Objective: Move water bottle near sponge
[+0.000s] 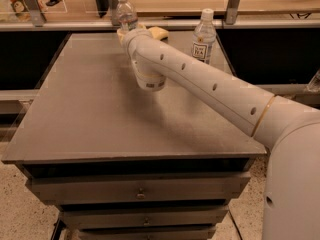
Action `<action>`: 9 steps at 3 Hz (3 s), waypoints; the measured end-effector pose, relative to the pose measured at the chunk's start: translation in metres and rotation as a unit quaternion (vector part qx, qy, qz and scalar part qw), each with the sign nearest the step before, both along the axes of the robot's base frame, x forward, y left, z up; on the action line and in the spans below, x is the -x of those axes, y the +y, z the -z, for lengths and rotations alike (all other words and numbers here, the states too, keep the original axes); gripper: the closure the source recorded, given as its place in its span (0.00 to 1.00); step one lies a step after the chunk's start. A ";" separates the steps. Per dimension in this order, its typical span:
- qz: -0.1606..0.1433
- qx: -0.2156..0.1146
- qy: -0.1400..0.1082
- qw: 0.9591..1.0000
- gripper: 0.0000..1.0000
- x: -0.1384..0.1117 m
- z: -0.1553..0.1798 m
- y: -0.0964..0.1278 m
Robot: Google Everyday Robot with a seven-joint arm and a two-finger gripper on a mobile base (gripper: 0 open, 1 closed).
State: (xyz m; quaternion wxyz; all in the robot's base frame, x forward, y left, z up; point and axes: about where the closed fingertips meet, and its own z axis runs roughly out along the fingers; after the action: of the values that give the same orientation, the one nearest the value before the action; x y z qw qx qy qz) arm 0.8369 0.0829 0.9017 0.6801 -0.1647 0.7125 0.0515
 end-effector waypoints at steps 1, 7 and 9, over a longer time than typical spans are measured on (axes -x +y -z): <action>0.043 -0.011 -0.064 0.997 1.00 -0.020 -0.042 -0.037; 0.092 -0.024 -0.030 0.995 1.00 -0.015 -0.015 -0.083; 0.076 -0.028 -0.019 0.997 1.00 -0.008 0.005 -0.077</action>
Offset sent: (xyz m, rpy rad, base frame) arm 0.0371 -0.0873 0.0942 -0.0660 -0.3238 -0.2124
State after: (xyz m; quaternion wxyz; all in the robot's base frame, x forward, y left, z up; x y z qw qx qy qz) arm 0.8446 0.0057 0.8969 0.7001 -0.0926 0.7078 0.0164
